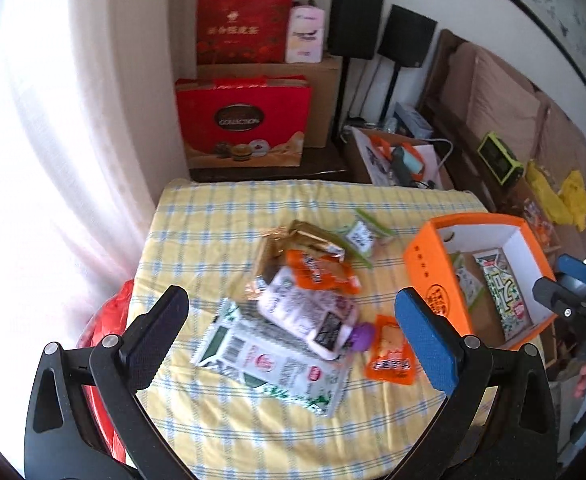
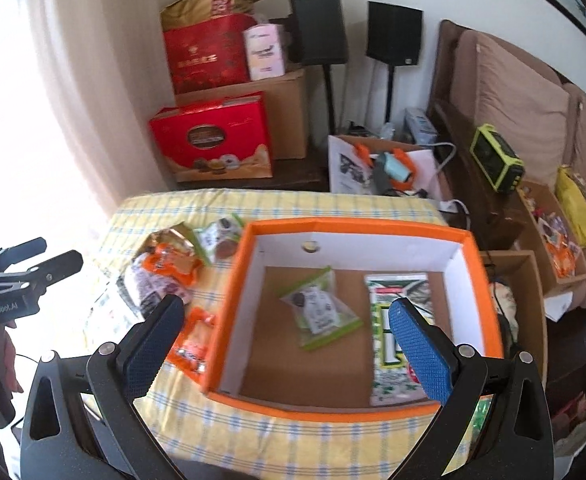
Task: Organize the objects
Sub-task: 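Withdraw the right tool from the box toward the snack pile, then grasp the gold-wrapped bar with the left gripper while the right grasps the small green-white packet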
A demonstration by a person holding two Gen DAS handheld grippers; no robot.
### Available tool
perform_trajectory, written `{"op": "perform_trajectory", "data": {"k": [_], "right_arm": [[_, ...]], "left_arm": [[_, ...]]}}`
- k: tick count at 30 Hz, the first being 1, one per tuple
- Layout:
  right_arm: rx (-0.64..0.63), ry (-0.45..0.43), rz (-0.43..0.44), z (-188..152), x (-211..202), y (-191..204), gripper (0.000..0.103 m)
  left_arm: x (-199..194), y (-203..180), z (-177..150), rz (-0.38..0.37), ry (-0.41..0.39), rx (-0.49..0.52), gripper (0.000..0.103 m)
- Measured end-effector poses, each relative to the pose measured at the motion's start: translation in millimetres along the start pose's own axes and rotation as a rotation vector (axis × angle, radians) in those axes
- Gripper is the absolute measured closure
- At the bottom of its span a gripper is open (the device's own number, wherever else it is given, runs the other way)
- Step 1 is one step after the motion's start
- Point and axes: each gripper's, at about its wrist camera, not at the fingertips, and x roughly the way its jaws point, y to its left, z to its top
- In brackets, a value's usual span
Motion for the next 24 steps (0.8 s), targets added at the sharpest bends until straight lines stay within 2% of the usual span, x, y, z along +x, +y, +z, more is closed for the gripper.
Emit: {"op": "perform_trajectory", "data": {"k": [12,18,24], "right_arm": [[-0.054,0.03,0.092,16.6,21.5,40.1,0.0],[-0.088,0.05,0.109,23.9,39.7,61.0,0.0],[-0.092,0.071,0.129,45.2,62.0,72.8,0.001]], "left_arm": [[11.3,52.5,-2.5,0.031,0.039,-0.061,0.0],[25.5,70.7,-5.9,0.031,0.064,-0.1,0.0],[45.1,77.5,-0.4,0.022,0.089,-0.11,0.002]]}}
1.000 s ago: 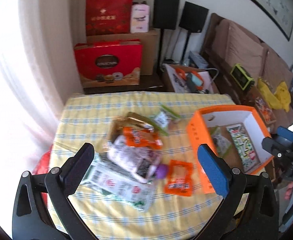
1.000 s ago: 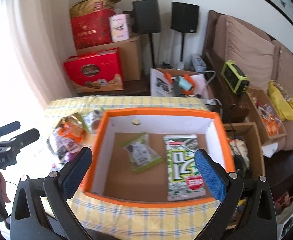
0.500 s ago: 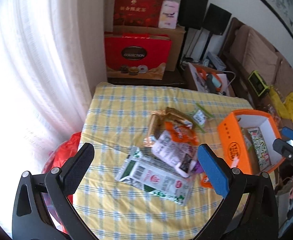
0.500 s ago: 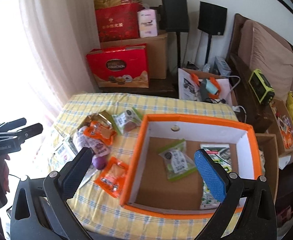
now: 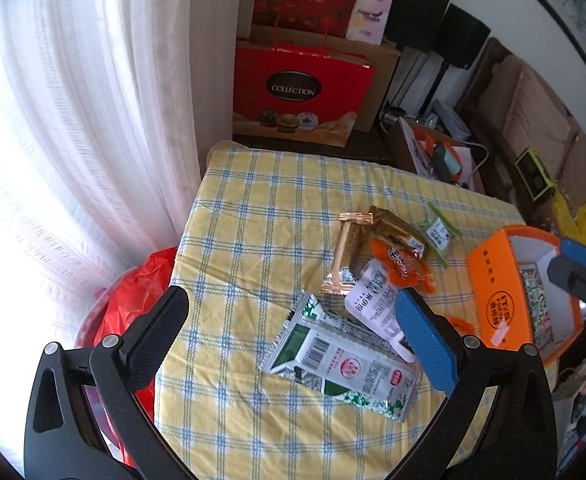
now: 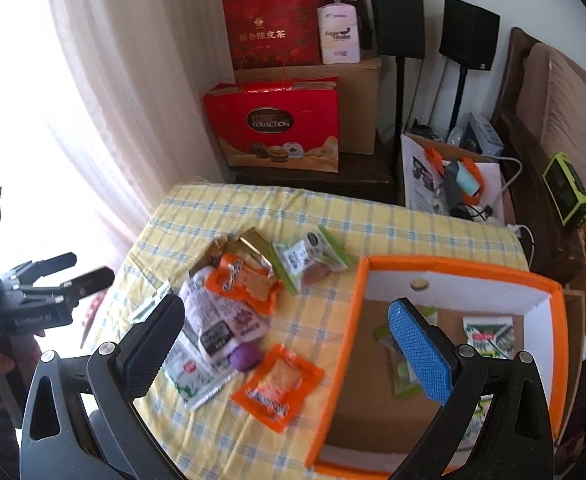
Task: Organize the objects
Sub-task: 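Grasp the gold-wrapped bar with the left gripper while the right grasps the small green-white packet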
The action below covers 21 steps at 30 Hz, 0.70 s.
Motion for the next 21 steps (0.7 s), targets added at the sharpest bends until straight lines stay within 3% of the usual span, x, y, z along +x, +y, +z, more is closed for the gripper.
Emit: {"op": "perform_trajectory", "data": {"k": [13,21], "right_arm": [[0.018,0.055,0.033,24.9,48.9,1.0,0.017],[0.058,0.076,0.023,27.2,63.9,-7.8,0.023]], "left_arm": [[41.9,-13.7,12.5,-0.004,0.065,0.044,0.011],[79.2,-34.1,23.7,0.032,0.107,0.109,0.029]]}}
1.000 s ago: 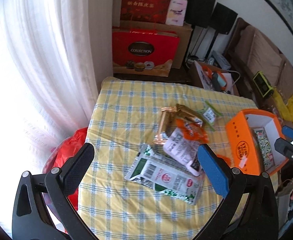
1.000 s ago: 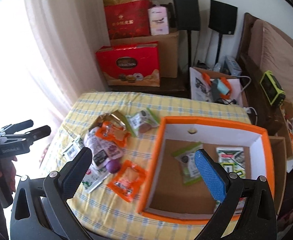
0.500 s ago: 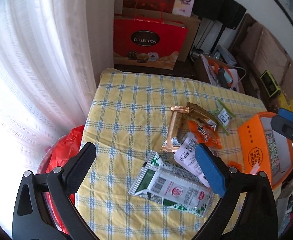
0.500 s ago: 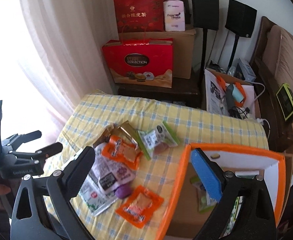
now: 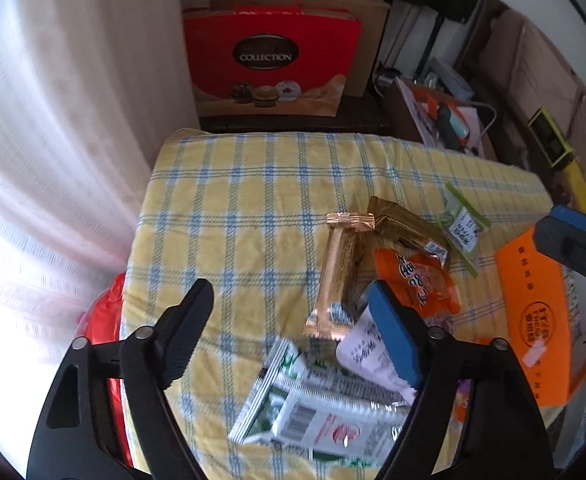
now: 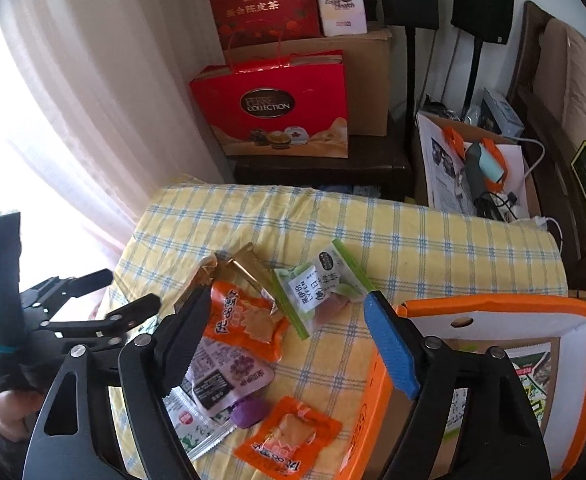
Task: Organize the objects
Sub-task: 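Grasp the gold-wrapped bar with the left gripper while the right grasps the small green-white packet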
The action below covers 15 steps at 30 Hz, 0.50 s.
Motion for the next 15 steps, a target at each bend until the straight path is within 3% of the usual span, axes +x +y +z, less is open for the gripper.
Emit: {"op": "perform_trajectory", "data": {"k": [4,15], "right_arm": [[0.001,0.017,-0.022,5.8,7.2,-4.0,0.024],[-0.037,0.137,-0.049,25.3,45.9,0.1,0.024]], "left_arm": [[20.2,-5.3,7.6,0.0,0.044,0.006,0.045],[48.4,-5.6,19.9,-0.055,0.089,-0.027,0.048]]}}
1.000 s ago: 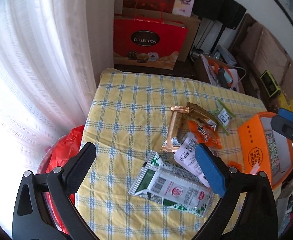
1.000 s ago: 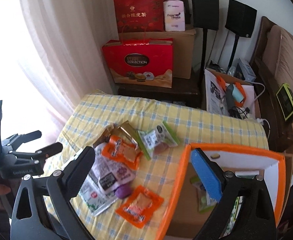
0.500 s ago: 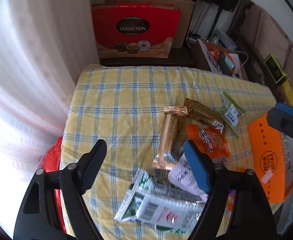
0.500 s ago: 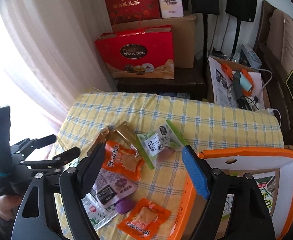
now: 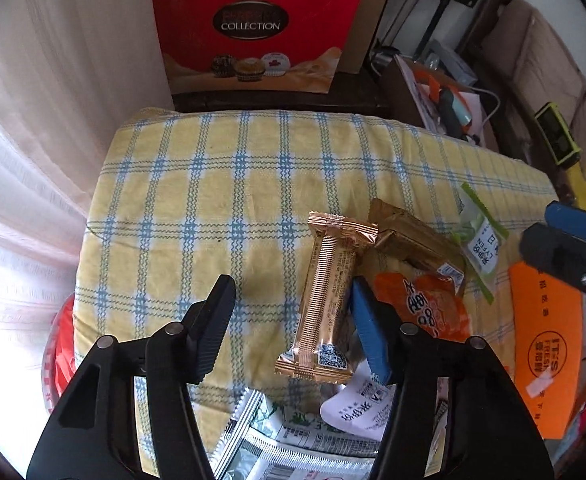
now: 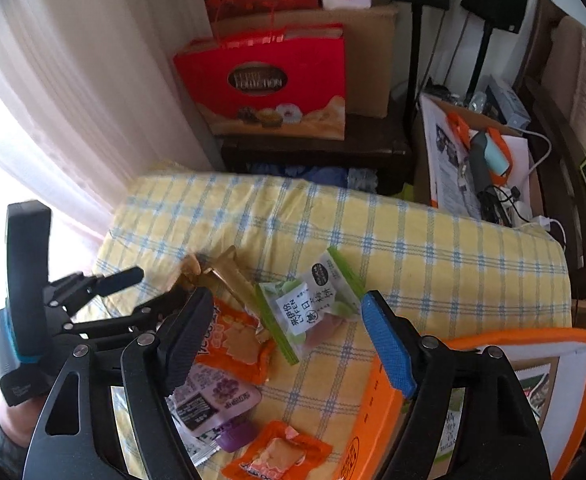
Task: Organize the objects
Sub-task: 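Grasp the gold-wrapped bar with the left gripper while the right grasps the small green-white packet, then carry the gold bar and green-white packet over the orange box with both grippers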
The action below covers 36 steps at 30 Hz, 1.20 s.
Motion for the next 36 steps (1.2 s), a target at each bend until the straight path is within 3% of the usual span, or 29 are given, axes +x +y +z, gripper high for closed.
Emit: {"op": "perform_trajectory", "data": {"k": [1,6,19,21,22,25,30,36], "right_arm": [[-0.015,0.015,-0.015,1.2,4.3,2.0,0.024],[-0.067,0.068,-0.049,3.4,20.4,9.4,0.026],[-0.157,0.168,-0.166,-5.7,61.4,17.6,0.026],[-0.164,0.181,-0.18,-6.6,65.2,14.9,0.034],[-0.172,0.187,-0.196,-7.4,66.5,14.4,0.048],[-0.195,0.191,-0.204,-8.3,68.3,12.5,0.051],[-0.181,0.145,-0.166,-6.6,57.9,8.7,0.077],[-0.149,0.082,-0.132,-4.7,43.0,6.5,0.08]], "left_arm": [[1.0,1.1,0.2,0.001,0.0,0.0,0.048],[3.3,7.6,-0.7,0.046,-0.01,0.001,0.076],[0.7,15.9,-4.3,0.04,-0.02,-0.015,0.082],[-0.4,17.7,-5.9,0.035,-0.02,-0.017,0.082],[-0.9,18.9,-6.2,0.035,-0.019,-0.018,0.082],[-1.5,22.1,-5.9,0.026,-0.016,-0.028,0.082],[-4.3,26.7,-8.0,0.014,-0.017,-0.048,0.082],[-15.4,25.9,-9.2,0.007,-0.036,-0.051,0.083]]}}
